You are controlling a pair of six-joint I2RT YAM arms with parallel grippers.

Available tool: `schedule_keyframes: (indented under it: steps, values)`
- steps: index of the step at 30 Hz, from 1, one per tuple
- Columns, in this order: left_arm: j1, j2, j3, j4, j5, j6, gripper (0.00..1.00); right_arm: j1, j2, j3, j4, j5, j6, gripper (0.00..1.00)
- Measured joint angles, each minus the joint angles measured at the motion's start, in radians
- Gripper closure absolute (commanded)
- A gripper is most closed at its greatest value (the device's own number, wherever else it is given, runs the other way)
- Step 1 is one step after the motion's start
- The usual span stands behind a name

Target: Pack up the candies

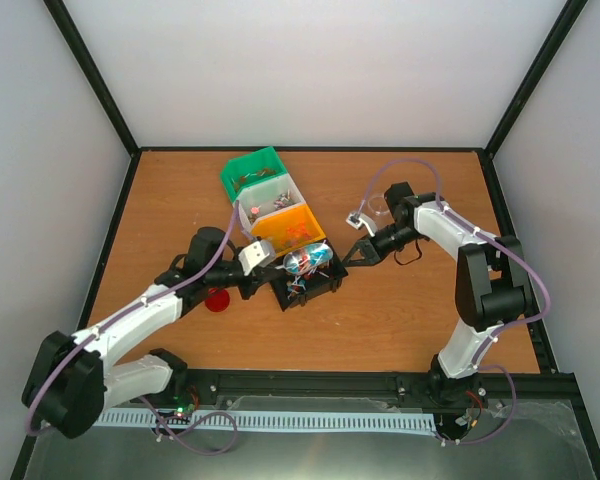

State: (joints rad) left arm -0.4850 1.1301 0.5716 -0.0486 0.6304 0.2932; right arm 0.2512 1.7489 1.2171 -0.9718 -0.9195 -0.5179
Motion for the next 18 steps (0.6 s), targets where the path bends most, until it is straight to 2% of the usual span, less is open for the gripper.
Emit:
schedule_keyframes:
  steps: [3,8,18]
  values:
    - [0.003,-0.055,-0.008,-0.021,0.0,-0.003,0.99,0.0,0.0,0.003,-0.001,-0.011,-0.001,0.79]
    - [0.003,-0.052,0.007,-0.034,-0.001,-0.03,0.99,-0.01,-0.022,0.014,-0.004,-0.02,-0.01,0.74]
    - [0.003,0.112,0.297,-0.156,-0.006,0.004,0.99,-0.167,-0.095,0.09,0.051,-0.042,0.033,0.7]
